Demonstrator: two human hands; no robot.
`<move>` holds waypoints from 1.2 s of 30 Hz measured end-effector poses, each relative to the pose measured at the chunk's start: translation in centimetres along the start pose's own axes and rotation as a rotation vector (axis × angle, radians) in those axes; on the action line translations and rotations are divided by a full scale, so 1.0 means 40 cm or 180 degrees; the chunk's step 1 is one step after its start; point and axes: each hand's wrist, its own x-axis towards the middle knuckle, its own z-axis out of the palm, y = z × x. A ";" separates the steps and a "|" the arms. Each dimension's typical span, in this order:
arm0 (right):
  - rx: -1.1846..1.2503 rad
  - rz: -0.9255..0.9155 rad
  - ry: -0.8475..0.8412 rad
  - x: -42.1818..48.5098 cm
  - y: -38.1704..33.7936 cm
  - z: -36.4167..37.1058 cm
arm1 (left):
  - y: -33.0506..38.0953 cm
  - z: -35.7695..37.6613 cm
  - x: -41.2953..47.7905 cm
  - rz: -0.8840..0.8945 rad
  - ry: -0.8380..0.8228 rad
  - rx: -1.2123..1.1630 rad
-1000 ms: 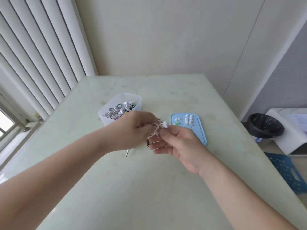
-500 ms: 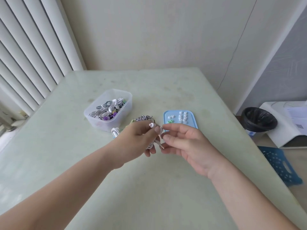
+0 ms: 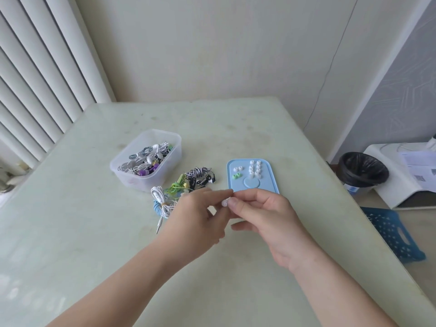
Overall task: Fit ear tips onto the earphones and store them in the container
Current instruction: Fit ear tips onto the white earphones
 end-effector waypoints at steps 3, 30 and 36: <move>0.0261 0.0021 0.0034 -0.003 0.006 -0.005 | -0.013 0.003 -0.003 0.0476 0.0228 0.0697; 0.0742 0.0768 -0.0350 0.003 0.007 -0.014 | -0.059 0.006 0.005 -0.0284 0.0399 -0.0881; 0.0854 0.0760 -0.0180 0.007 -0.011 -0.024 | -0.051 0.028 0.016 -0.0181 0.0363 -0.0989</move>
